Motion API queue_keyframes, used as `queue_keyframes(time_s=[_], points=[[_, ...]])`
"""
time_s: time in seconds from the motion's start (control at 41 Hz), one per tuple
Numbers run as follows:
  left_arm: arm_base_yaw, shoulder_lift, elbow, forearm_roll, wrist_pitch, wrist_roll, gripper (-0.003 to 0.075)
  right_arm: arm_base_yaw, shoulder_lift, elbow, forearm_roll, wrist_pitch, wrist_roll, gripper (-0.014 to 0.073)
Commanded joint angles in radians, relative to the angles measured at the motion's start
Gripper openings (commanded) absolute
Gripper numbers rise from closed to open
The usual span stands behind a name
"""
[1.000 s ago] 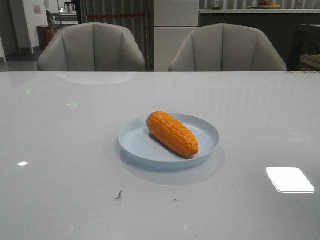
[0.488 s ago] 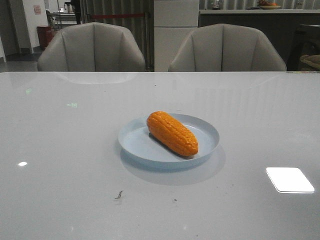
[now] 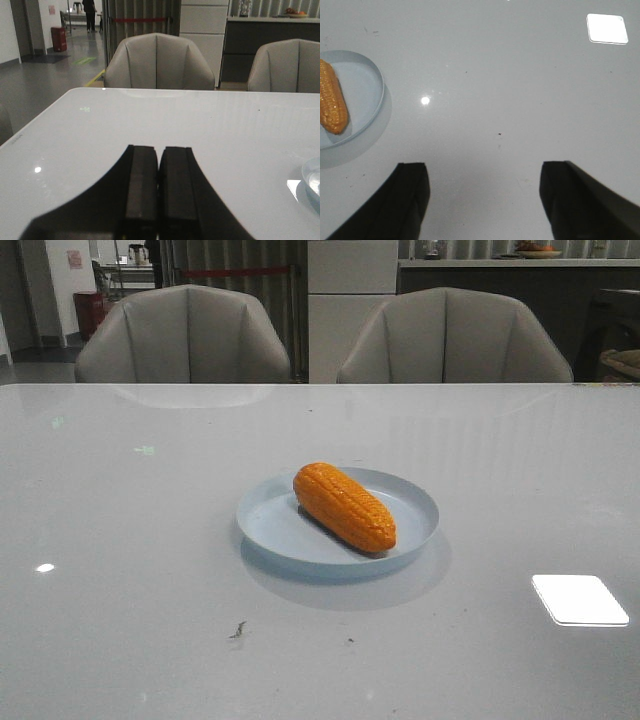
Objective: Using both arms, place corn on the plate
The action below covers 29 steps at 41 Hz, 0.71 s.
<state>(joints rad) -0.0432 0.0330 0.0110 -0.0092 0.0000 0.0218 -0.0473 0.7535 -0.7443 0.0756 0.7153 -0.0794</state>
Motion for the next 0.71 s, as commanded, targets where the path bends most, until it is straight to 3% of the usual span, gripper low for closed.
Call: queue_keyframes(time_s=[0.0, 0.195, 0.683], points=[[-0.012, -0.068, 0.036, 0.001, -0.109, -0.012, 0.0094, -0.007, -0.007, -0.026, 0.006, -0.061, -0.007, 0.0570], [-0.042, -0.059, 0.038, 0.009, -0.041, -0.012, 0.0094, -0.007, -0.007, -0.026, 0.006, -0.054, -0.007, 0.0570], [-0.071, -0.060, 0.038, 0.009, -0.039, -0.012, 0.0094, -0.007, -0.007, -0.026, 0.006, -0.054, -0.007, 0.0570]])
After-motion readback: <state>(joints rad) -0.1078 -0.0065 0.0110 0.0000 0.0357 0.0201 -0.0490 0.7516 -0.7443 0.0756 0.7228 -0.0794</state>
